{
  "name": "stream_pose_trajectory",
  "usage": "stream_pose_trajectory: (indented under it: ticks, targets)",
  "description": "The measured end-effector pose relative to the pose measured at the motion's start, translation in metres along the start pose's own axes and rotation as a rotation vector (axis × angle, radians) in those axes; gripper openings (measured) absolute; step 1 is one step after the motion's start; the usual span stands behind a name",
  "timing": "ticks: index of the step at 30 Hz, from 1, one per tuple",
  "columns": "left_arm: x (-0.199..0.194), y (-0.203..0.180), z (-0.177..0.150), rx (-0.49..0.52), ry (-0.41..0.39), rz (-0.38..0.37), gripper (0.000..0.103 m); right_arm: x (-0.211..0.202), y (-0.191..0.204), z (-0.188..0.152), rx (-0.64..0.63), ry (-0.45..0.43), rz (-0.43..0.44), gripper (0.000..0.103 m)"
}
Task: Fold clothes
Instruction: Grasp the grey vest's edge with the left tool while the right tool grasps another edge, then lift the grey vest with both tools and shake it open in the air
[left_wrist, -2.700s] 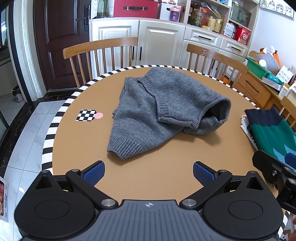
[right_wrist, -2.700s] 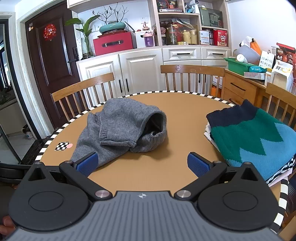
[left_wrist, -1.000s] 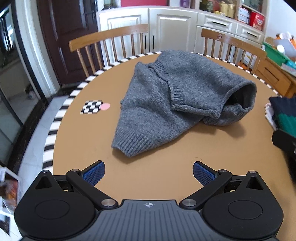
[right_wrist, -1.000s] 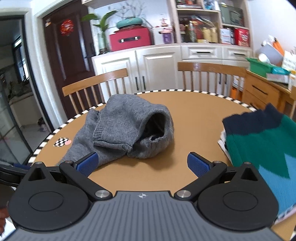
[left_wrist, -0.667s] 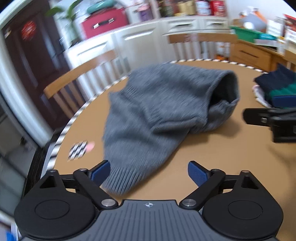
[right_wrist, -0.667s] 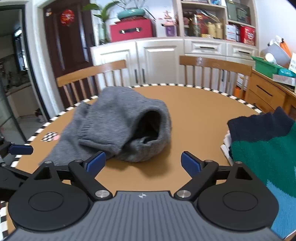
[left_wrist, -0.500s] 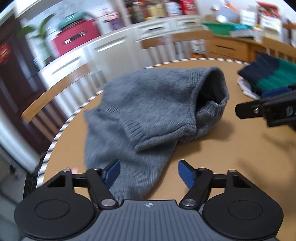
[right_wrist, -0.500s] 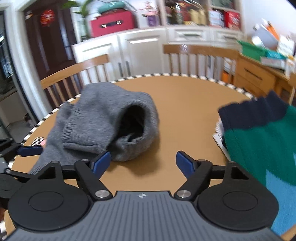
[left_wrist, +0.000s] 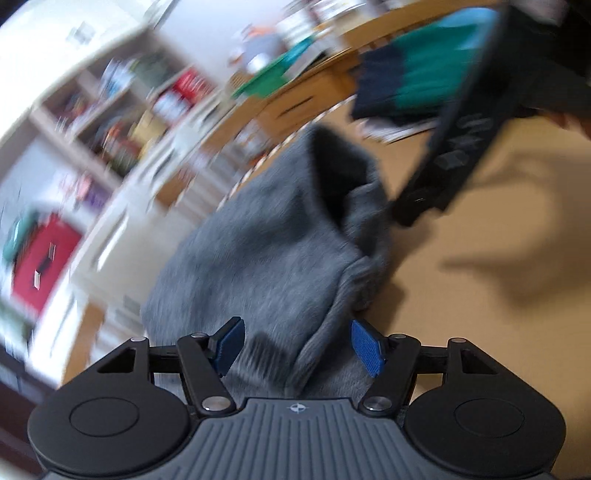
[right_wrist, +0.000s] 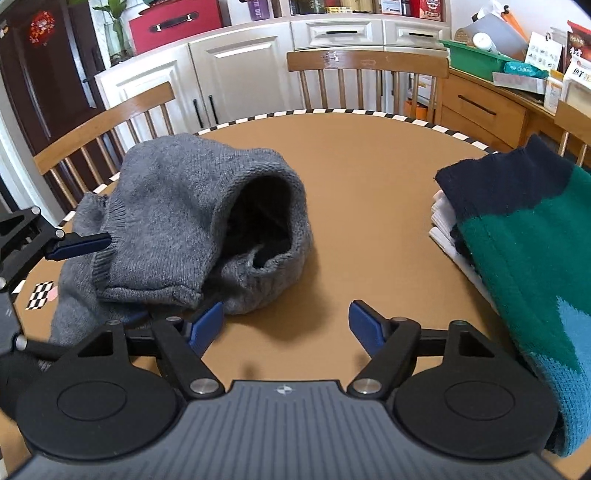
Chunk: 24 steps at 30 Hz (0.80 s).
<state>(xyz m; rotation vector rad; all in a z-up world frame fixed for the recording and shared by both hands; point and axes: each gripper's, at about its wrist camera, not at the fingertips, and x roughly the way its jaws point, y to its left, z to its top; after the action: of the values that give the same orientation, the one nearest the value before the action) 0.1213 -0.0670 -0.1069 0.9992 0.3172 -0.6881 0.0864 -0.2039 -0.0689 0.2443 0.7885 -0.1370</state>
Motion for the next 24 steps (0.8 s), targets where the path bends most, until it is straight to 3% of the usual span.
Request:
stream_pose_trajectory:
  ticks: [3, 5, 7, 8, 11, 14, 18, 19, 22, 23, 24]
  targets:
    - [0.013, -0.004, -0.001, 0.044, -0.018, -0.013, 0.067, 0.000, 0.004, 0.003, 0.027, -0.003, -0.023, 0.077]
    - [0.026, -0.002, -0.001, 0.041, 0.000, -0.028, 0.047, 0.001, 0.006, 0.005, 0.039, -0.005, -0.040, 0.077]
    - [0.036, 0.005, -0.001, 0.006, 0.022, -0.053, 0.039, 0.001, 0.008, 0.008, 0.047, -0.012, -0.054, 0.077]
    - [0.040, 0.008, -0.001, -0.020, 0.030, -0.063, 0.029, 0.002, 0.009, 0.009, 0.053, -0.015, -0.060, 0.077]
    - [0.043, 0.033, -0.001, -0.222, 0.054, -0.093, 0.018, 0.006, 0.011, 0.011, 0.075, -0.012, -0.065, 0.077]
    - [0.040, 0.064, -0.006, -0.461, 0.063, -0.110, 0.016, 0.013, 0.015, 0.013, 0.098, -0.006, -0.063, 0.077]
    - [0.039, 0.095, -0.012, -0.660, 0.074, -0.097, 0.016, 0.023, 0.024, 0.015, 0.120, -0.010, -0.041, 0.075]
    - [0.037, 0.099, -0.011, -0.698, 0.074, -0.097, 0.016, 0.027, 0.028, 0.015, 0.114, -0.006, -0.038, 0.073]
    - [0.032, 0.109, -0.012, -0.787, 0.080, -0.093, 0.016, 0.040, 0.034, 0.014, 0.121, 0.020, -0.029, 0.054]
    - [0.029, 0.112, -0.013, -0.808, 0.082, -0.090, 0.016, 0.044, 0.036, 0.014, 0.126, 0.030, -0.026, 0.046]
    - [0.026, 0.116, -0.014, -0.821, 0.084, -0.083, 0.016, 0.046, 0.036, 0.014, 0.137, 0.034, -0.021, 0.030]
